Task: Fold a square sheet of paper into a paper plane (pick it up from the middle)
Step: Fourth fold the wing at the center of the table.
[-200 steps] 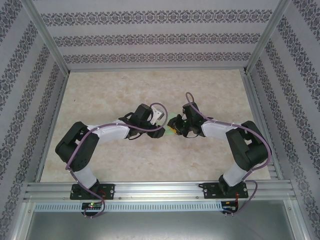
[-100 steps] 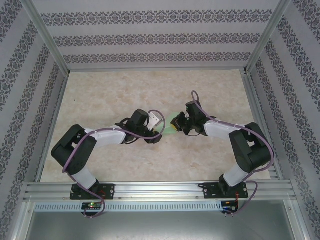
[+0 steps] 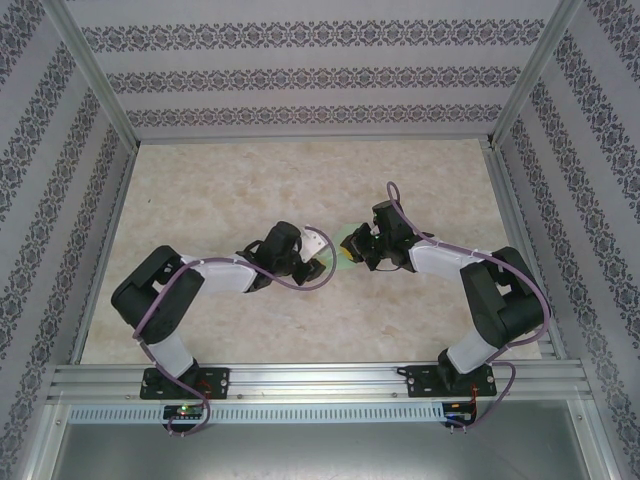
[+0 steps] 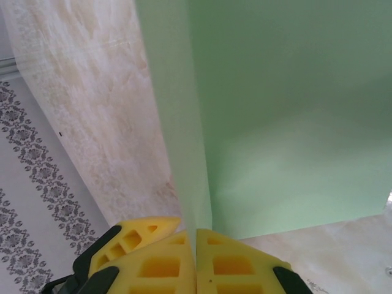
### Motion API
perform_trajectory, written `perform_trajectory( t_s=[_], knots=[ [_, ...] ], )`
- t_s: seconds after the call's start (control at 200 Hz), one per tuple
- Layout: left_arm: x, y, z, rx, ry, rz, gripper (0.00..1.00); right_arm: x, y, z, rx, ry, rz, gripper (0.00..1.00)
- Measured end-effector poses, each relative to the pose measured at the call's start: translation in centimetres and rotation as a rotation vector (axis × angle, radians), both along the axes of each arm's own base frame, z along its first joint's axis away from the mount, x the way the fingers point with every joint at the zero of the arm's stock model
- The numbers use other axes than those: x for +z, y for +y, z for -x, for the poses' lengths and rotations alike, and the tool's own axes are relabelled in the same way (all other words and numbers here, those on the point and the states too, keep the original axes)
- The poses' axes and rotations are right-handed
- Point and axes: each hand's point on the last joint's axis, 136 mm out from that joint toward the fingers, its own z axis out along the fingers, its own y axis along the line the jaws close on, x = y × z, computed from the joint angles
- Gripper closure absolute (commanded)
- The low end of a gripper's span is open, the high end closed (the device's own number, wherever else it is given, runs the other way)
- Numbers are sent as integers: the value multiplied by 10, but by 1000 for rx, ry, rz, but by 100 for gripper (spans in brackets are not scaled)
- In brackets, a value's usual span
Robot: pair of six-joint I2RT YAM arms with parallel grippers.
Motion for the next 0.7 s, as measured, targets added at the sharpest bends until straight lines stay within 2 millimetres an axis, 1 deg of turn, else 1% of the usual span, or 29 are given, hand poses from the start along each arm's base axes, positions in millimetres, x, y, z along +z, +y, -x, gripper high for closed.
perform_trajectory(
  t_s=[0.095, 0.195, 0.305, 0.465, 0.614, 0.699],
  knots=[
    [-7, -1, 1, -10, -3, -19, 60, 0, 1, 1, -3, 9, -7, 93],
    [-9, -1, 2, -19, -6, -26, 61, 0, 1, 1, -5, 13, -11, 93],
    [-5, -3, 0, -22, -24, -16, 65, 1, 1, 2, -4, 18, -16, 92],
    [-5, -8, -1, -30, -41, -7, 72, 2, 0, 1, -12, 28, -27, 89],
    [-12, -11, -1, -28, -45, -16, 75, 4, 0, -1, -22, 32, -43, 86],
    [-12, -11, -3, -21, -54, -17, 76, 5, 1, -1, -23, 32, -52, 85]
  ],
)
